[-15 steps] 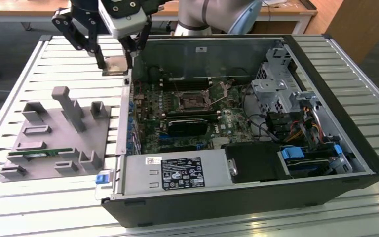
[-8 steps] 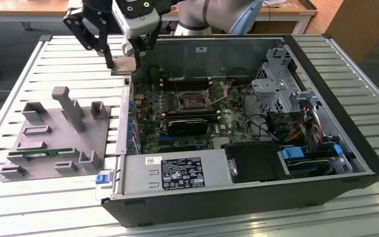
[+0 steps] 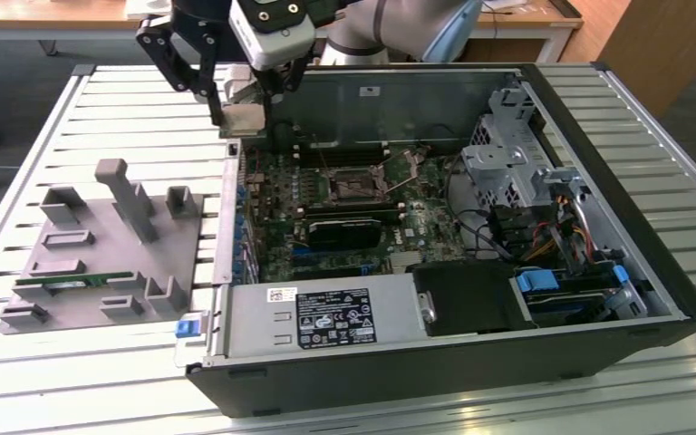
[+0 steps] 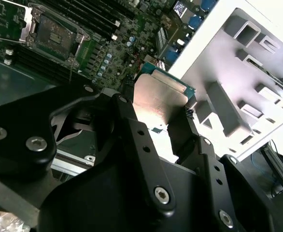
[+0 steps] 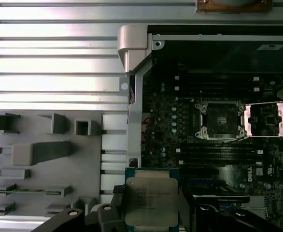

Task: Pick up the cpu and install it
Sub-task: 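Pick up the cpu and move it towards the insertion slot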

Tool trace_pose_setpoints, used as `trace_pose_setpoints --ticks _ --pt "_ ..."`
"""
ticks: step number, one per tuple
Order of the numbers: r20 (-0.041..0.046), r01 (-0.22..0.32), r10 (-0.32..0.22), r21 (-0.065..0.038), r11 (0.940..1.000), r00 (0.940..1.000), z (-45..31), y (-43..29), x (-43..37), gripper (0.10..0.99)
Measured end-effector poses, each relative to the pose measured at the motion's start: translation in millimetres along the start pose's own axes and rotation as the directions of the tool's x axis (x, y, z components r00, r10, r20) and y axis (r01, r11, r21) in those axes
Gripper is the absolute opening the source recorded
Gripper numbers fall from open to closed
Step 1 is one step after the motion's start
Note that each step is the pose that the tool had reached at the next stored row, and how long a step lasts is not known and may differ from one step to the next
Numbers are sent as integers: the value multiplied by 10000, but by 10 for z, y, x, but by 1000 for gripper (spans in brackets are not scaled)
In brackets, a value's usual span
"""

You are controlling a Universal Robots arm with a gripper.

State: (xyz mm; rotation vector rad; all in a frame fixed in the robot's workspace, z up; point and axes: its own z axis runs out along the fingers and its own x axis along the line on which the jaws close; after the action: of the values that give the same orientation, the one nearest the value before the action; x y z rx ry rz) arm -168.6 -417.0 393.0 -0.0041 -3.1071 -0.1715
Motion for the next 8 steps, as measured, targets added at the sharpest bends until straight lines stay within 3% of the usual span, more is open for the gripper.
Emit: trace_pose_setpoints --ticks 8 --pt "0 1 -1 0 10000 10000 -4 1 -150 529"
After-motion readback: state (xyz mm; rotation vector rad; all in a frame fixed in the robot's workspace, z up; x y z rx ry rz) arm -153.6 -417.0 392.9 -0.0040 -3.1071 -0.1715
